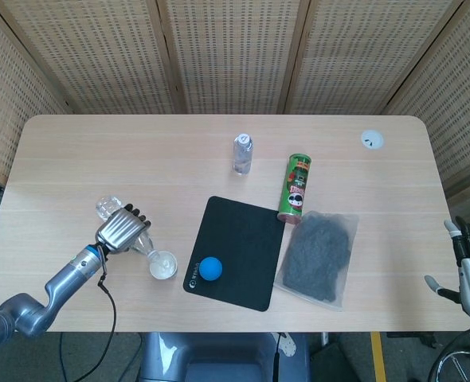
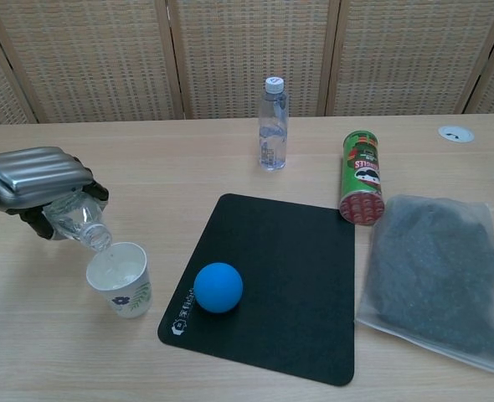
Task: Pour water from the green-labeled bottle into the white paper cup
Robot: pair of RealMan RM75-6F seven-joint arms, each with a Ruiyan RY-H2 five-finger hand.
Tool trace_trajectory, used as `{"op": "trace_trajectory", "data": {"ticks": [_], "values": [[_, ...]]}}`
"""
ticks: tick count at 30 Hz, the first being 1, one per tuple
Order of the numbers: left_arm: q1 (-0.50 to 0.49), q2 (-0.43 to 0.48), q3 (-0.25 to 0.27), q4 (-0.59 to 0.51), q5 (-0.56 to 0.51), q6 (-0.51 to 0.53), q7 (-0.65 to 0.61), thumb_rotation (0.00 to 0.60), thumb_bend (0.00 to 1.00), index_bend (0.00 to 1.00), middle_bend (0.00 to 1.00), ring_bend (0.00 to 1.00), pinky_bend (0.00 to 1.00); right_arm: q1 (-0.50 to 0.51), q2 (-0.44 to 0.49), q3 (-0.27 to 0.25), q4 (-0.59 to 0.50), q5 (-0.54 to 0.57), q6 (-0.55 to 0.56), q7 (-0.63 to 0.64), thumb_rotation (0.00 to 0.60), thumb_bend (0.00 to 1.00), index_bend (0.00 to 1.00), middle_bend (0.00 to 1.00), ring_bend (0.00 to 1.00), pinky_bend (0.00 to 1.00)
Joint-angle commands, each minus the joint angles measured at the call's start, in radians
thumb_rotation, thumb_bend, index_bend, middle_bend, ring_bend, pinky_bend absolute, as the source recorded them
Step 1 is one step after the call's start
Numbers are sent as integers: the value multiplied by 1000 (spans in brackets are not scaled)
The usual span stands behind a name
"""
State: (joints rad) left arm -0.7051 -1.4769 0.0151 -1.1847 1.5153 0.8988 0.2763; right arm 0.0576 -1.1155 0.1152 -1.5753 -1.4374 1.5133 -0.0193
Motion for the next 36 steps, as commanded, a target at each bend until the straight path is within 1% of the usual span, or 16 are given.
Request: {"op": "trace_trajectory", "data": {"ticks": [1, 15, 19, 22, 27, 28, 34, 36], "values": [[0, 1, 1, 2, 1, 2, -5, 600, 547, 637, 508, 372, 333, 0, 0, 0, 0, 0, 0, 1, 600, 0, 0, 0, 0, 0], [13, 7, 9, 21, 18, 36, -161, 600, 547, 637, 508, 372, 321, 0, 0, -1, 0, 0, -1, -2, 600, 0, 0, 0, 0, 0], [20, 9, 12, 25, 26, 50, -225, 600, 547, 637, 509, 372, 321, 1, -2, -1, -1, -1, -2, -7, 600, 0, 0, 0, 0, 0], [31, 10, 8, 18, 27, 75, -309, 600, 548, 637, 508, 372, 321, 1, -2, -1, -1, -2, -2, -10, 600, 0, 0, 0, 0, 0], [53, 25, -21, -13, -5, 104, -539, 600, 547, 637, 508, 372, 321, 1, -4, -2, -2, -1, -3, -14, 600, 0, 0, 0, 0, 0], [69, 26, -61, -38, -66, 105, -668, 600, 547, 637, 508, 372, 321, 2, -5, -3, -3, -3, -2, -17, 600, 0, 0, 0, 0, 0], [84, 6, -138, -8, -148, 79, -998, 600, 548, 637, 508, 372, 321, 2, -7, -4, -5, -4, -2, -25, 600, 0, 0, 0, 0, 0], [88, -11, -156, 15, -162, 78, -1060, 600, 548, 637, 508, 372, 321, 3, -7, -4, -4, -2, -5, -27, 600, 0, 0, 0, 0, 0]]}}
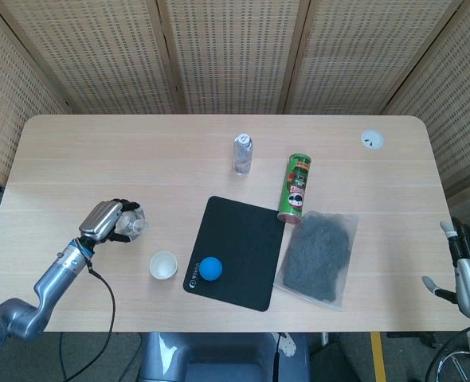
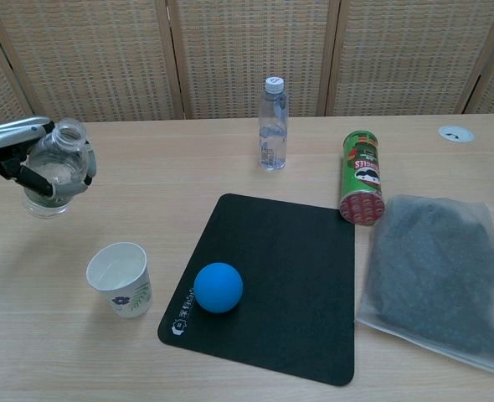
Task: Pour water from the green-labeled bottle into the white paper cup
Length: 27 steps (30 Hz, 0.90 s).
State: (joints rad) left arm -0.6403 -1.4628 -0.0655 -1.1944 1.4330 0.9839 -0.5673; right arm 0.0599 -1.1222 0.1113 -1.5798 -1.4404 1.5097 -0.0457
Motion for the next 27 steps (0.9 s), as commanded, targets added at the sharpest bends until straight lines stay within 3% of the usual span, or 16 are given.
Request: {"op": "trace_trajectory", "data": {"ticks": [1, 5, 10, 16, 27], "values": [[25, -34, -87, 30, -94, -14, -254, 600, 547, 637, 508, 372, 321, 1, 0, 0, 0, 1, -2, -1, 600, 0, 0, 0, 0, 0], [28, -65, -116, 58, -119, -21, -336, 600, 545, 636, 504, 372, 321, 1, -1, 0, 1, 2, -3, -2, 600, 0, 0, 0, 0, 0], [29, -106, -126, 98, -113, -15, -384, 600, 407, 617, 457, 372, 321, 3, -2, 0, 2, 3, -6, -3, 600, 0, 0, 0, 0, 0], [32, -162, -141, 124, -122, -31, -492, 600, 316, 616, 457, 372, 321, 3, -2, 1, 4, 6, -9, -1, 600, 0, 0, 0, 0, 0], [32, -252, -163, 199, -129, -58, -613, 600, 297, 581, 457, 372, 321, 7, 1, 4, 12, 16, -21, 17, 600, 0, 0, 0, 0, 0]]}}
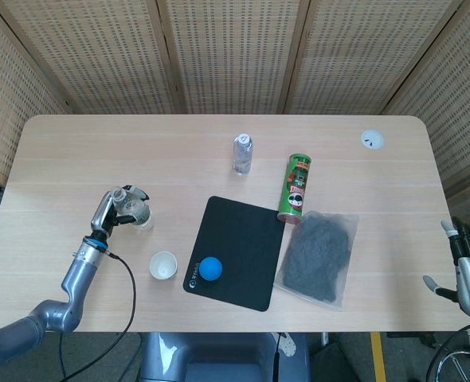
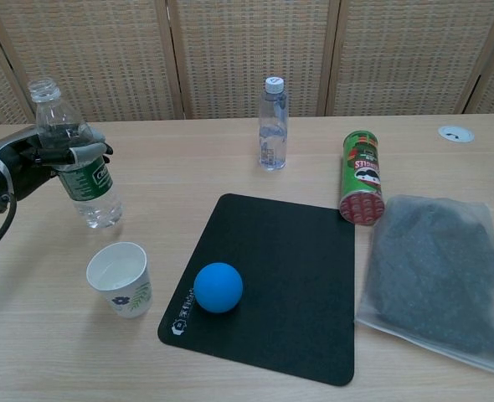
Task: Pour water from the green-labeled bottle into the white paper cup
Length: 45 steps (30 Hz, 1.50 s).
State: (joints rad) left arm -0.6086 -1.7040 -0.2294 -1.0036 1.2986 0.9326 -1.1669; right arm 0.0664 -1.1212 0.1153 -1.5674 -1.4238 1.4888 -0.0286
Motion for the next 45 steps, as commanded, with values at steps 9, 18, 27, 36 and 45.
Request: {"op": "trace_trajectory", "data": {"ticks": [9, 18, 27, 36, 45], "values": [[2, -38, 1, 42, 7, -30, -34, 600, 297, 513, 433, 372, 313, 1, -1, -1, 2, 1, -3, -1, 600, 0, 0, 0, 0, 0], [9, -58, 21, 78, 36, -34, -59, 600, 163, 178, 223, 233, 180, 0, 0, -1, 0, -1, 2, 0, 600, 0, 0, 0, 0, 0], [17, -64, 39, 90, 78, 4, -76, 600, 90, 28, 58, 33, 73, -2, 2, 0, -1, -2, 5, 7, 600, 0, 0, 0, 0, 0], [42, 55, 101, -11, 155, 47, -58, 600, 0, 0, 0, 0, 0, -7, 7, -7, -11, -21, 20, 6, 600, 0, 0, 0, 0, 0], [96, 270, 168, -141, 226, 131, 48, 600, 0, 0, 0, 0, 0, -19, 16, -15, -34, -44, 45, 4, 600, 0, 0, 0, 0, 0]]}}
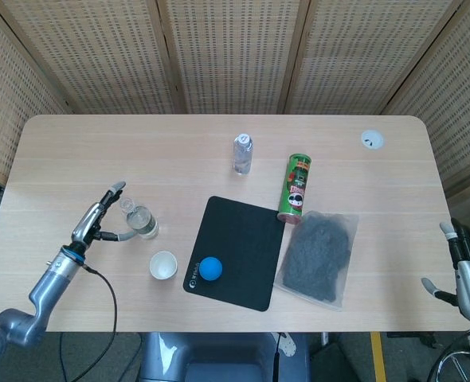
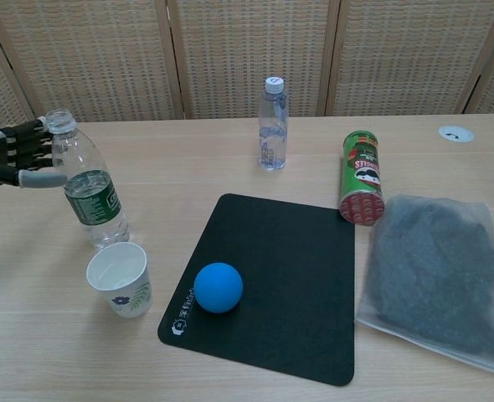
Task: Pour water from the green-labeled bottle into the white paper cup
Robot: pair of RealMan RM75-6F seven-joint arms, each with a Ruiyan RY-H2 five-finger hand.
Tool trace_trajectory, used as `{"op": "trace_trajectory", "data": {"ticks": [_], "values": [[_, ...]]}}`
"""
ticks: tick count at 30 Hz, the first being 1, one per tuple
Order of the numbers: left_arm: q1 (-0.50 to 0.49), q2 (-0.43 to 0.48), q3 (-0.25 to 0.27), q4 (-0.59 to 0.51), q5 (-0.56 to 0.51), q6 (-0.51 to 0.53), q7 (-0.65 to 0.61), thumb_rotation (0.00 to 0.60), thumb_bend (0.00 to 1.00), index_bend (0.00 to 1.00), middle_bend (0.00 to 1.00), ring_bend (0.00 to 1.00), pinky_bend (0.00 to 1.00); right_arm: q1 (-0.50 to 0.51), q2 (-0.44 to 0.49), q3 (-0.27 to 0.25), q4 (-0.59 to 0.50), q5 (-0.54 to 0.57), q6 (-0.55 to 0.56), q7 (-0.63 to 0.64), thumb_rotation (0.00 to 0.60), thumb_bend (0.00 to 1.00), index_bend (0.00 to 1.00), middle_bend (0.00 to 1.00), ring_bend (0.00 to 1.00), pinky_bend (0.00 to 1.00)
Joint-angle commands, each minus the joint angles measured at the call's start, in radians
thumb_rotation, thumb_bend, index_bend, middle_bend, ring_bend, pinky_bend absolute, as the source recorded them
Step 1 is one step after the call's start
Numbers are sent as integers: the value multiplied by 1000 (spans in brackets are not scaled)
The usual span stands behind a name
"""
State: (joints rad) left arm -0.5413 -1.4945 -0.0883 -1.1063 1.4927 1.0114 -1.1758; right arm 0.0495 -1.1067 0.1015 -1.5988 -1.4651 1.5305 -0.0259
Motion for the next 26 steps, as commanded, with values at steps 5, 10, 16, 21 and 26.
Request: {"op": "trace_trajectory", "data": {"ticks": [5, 10, 16, 21, 26], "values": [[102, 137, 17, -92, -3, 164, 241, 600, 0, 0, 0, 0, 0, -7, 9, -2, -11, -10, 15, 6, 600, 0, 0, 0, 0, 0], [202, 225, 4, -221, -86, 290, 587, 600, 0, 0, 0, 0, 0, -12, 16, -3, -17, -15, 21, 12, 600, 0, 0, 0, 0, 0], [350, 354, 53, -512, -100, 492, 971, 600, 0, 0, 0, 0, 0, -19, 20, -3, -20, -24, 40, 11, 600, 0, 0, 0, 0, 0], [396, 389, 75, -640, -111, 534, 1164, 600, 0, 0, 0, 0, 0, -24, 25, -3, -20, -31, 51, 23, 600, 0, 0, 0, 0, 0], [415, 394, 79, -657, -83, 554, 1192, 600, 0, 0, 0, 0, 0, -26, 25, -3, -19, -36, 56, 24, 600, 0, 0, 0, 0, 0]]}}
